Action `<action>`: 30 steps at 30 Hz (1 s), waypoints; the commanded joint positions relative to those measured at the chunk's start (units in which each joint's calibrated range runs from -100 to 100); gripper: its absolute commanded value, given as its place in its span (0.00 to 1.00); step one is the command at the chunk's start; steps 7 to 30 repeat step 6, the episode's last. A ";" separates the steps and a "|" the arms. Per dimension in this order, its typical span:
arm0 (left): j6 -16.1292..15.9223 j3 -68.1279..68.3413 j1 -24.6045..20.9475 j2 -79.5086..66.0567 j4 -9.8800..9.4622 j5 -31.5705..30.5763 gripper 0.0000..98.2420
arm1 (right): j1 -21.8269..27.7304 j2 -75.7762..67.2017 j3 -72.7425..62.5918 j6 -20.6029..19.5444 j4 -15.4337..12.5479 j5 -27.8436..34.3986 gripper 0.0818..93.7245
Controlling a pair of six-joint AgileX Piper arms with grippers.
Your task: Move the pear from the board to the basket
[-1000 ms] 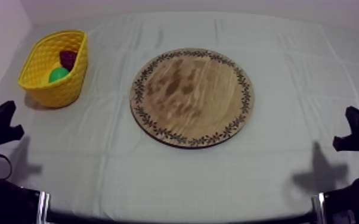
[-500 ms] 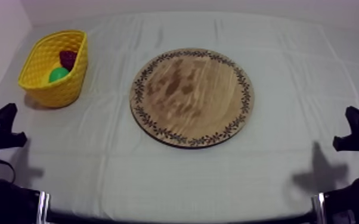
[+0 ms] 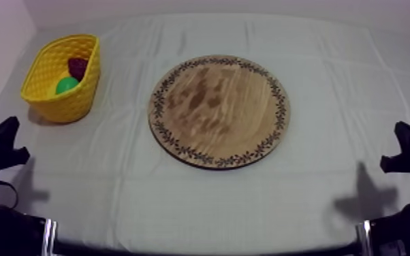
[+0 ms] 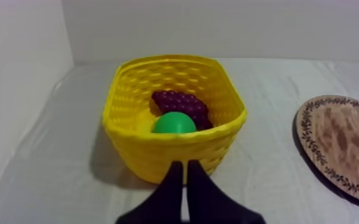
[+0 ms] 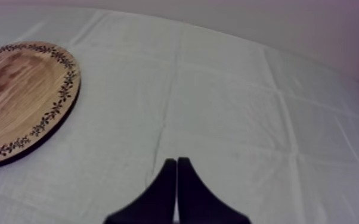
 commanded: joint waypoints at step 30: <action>-0.31 -0.17 0.01 0.00 0.07 0.88 0.00 | -0.03 0.01 0.05 0.01 0.00 0.04 0.00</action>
